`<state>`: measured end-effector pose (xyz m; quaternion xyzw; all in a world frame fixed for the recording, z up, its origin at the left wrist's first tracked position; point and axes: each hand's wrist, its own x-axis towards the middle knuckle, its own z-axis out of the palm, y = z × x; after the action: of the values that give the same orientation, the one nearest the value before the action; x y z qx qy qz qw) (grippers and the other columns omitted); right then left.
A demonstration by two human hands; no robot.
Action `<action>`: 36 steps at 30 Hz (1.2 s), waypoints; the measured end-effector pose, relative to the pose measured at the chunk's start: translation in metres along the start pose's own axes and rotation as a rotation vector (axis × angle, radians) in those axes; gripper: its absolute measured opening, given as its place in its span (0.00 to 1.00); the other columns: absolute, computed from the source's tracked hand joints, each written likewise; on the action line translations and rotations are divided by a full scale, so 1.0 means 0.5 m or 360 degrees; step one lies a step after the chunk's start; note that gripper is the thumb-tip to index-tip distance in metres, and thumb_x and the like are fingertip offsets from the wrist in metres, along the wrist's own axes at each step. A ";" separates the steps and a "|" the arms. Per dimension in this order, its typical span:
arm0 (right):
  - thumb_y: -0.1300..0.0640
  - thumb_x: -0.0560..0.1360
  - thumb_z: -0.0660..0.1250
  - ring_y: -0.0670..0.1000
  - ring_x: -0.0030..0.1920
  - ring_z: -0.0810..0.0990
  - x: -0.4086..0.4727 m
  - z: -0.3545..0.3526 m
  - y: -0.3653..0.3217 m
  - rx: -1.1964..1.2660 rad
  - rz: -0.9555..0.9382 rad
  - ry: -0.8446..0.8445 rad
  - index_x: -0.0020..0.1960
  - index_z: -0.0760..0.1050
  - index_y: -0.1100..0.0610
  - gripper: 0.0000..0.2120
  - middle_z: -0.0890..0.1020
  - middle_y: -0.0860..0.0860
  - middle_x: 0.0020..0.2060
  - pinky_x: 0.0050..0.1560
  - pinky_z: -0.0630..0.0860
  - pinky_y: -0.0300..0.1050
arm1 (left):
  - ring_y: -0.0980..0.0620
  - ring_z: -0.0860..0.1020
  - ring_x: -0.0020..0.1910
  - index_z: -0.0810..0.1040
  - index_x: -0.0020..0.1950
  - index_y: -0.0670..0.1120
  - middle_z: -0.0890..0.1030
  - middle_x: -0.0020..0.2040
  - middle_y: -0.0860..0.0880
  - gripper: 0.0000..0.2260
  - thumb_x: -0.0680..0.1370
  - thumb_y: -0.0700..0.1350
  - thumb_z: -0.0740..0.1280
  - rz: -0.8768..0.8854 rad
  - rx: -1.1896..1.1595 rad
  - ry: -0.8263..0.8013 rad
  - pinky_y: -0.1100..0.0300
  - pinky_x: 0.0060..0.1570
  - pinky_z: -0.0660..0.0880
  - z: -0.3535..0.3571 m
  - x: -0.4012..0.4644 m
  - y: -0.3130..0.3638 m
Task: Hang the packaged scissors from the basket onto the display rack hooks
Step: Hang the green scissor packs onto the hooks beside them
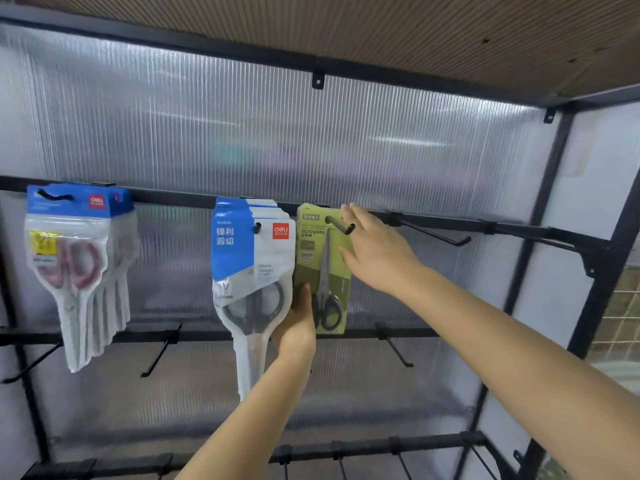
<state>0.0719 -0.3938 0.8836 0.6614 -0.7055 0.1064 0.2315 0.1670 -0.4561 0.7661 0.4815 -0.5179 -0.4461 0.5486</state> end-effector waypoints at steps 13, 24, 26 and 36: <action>0.53 0.81 0.54 0.54 0.76 0.49 -0.053 -0.004 0.005 0.0030 -0.0019 0.0111 0.77 0.46 0.61 0.29 0.49 0.57 0.77 0.74 0.51 0.48 | 0.37 0.69 0.65 0.64 0.71 0.38 0.69 0.68 0.37 0.24 0.81 0.53 0.56 0.0191 0.0474 0.0212 0.46 0.64 0.67 0.009 -0.041 -0.015; 0.53 0.81 0.55 0.54 0.74 0.57 -0.302 0.021 0.075 -0.0010 0.0280 -0.0104 0.76 0.52 0.61 0.27 0.56 0.56 0.75 0.72 0.55 0.47 | 0.32 0.67 0.68 0.71 0.64 0.31 0.69 0.67 0.31 0.22 0.75 0.43 0.68 0.1054 0.0997 -0.0141 0.38 0.66 0.61 0.036 -0.232 -0.114; 0.53 0.81 0.55 0.54 0.74 0.57 -0.368 0.025 0.097 0.0013 0.0385 -0.0155 0.76 0.52 0.61 0.27 0.57 0.56 0.75 0.71 0.56 0.47 | 0.36 0.63 0.71 0.70 0.66 0.33 0.68 0.69 0.35 0.20 0.78 0.44 0.64 0.1050 0.0926 -0.0348 0.44 0.70 0.59 0.055 -0.282 -0.112; 0.54 0.80 0.55 0.53 0.71 0.63 -0.740 0.040 0.220 0.0080 0.1000 -0.0337 0.74 0.56 0.60 0.25 0.63 0.55 0.72 0.68 0.59 0.44 | 0.42 0.68 0.68 0.70 0.67 0.36 0.72 0.67 0.40 0.18 0.80 0.44 0.62 0.1128 0.0803 -0.1200 0.54 0.66 0.64 0.188 -0.593 -0.155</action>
<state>-0.0331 -0.0645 0.7104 0.4242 -0.8923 0.1206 0.0965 0.0547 -0.1798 0.6482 0.2021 -0.8978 -0.2385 0.3103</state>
